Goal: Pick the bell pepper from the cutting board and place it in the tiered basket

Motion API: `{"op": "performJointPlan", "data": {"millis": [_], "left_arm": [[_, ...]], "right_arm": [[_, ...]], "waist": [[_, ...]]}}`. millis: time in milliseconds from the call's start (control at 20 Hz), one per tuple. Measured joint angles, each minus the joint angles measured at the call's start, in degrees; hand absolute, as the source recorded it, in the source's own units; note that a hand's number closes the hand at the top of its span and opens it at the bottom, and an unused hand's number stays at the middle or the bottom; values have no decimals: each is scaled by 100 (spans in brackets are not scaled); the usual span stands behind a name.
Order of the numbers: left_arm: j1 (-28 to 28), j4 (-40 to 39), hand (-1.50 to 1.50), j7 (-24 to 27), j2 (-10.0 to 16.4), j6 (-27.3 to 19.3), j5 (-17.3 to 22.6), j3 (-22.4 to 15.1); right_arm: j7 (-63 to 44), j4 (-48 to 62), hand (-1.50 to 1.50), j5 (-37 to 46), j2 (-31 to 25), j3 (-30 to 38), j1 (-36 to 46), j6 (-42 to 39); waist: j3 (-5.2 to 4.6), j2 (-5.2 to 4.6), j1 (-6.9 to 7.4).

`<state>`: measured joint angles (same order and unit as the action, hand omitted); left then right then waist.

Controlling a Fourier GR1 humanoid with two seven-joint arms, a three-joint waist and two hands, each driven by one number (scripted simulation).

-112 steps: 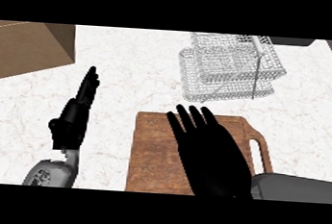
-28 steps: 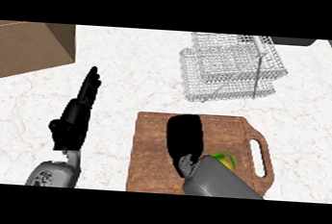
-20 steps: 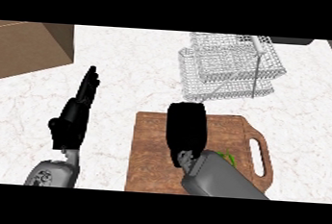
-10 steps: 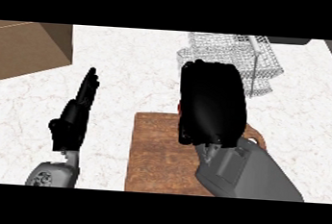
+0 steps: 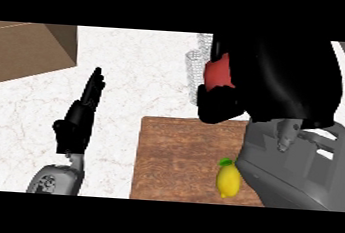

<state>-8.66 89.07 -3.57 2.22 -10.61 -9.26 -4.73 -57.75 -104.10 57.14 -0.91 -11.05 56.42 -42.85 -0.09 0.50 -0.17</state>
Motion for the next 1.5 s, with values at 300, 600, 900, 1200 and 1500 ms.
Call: {"op": "performJointPlan", "data": {"millis": [300,600,900,1200,1500], "left_arm": [[-14,-52,0,86,22,64,35,35],[-85,-134,0,96,4,108,64,57],[92,12,0,140,-49,72,-26,-46],[79,60,0,69,-49,98,-9,-11],[-22,107,0,-21,-44,79,-12,39]], "right_arm": [[-92,546,150,-266,31,668,571,129],[170,1409,150,61,-223,1083,1035,238],[622,2325,150,407,-660,1222,1188,568],[1165,3004,150,636,-1005,1221,1033,1067],[1060,3453,-150,388,-798,1922,816,1980]], "waist": [[3,-28,46],[3,-50,60],[6,-59,81],[7,-61,76],[10,-70,86]]}}
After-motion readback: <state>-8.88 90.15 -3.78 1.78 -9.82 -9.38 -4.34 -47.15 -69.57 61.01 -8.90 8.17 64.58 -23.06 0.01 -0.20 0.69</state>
